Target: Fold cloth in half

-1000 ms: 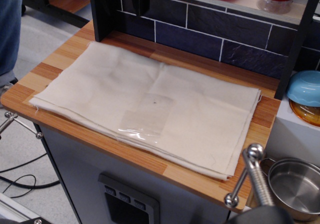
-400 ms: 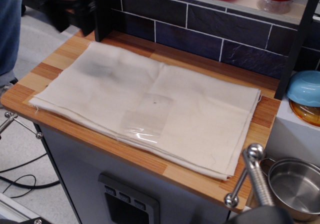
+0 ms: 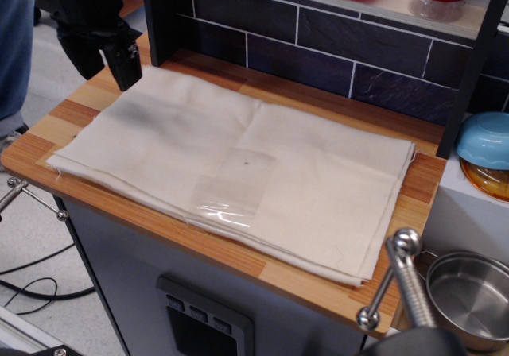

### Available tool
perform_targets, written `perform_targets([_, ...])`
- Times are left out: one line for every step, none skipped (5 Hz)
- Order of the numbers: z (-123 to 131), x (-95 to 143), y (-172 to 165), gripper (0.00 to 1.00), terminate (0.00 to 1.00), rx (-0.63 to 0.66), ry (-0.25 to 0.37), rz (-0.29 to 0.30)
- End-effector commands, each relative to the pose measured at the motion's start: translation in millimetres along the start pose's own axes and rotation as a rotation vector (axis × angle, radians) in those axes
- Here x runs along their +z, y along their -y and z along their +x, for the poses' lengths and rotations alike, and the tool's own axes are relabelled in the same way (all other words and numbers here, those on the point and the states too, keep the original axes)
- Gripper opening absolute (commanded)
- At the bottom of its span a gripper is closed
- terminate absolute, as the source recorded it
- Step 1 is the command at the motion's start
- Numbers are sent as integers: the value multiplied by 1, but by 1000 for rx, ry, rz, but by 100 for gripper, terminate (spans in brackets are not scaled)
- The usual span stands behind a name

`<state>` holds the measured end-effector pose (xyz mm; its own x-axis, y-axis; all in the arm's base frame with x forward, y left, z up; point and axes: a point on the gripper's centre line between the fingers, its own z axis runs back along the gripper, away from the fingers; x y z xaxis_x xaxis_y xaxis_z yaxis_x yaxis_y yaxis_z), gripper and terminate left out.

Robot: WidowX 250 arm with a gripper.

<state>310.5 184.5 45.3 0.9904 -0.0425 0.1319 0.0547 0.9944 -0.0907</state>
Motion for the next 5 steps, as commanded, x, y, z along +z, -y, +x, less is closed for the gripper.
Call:
perform_targets([-2, -13, -16, 100, 0, -21, 20, 64])
perform_targets([-6, -25, -11, 100, 0, -6, 17, 28])
perform_targets([-5, -32, -2, 100, 0, 10, 14, 0])
perform_targets([-4, -39, 5, 100, 0, 24, 10, 5])
perform_targets([-7, -56, 8, 0, 0, 45, 11, 33])
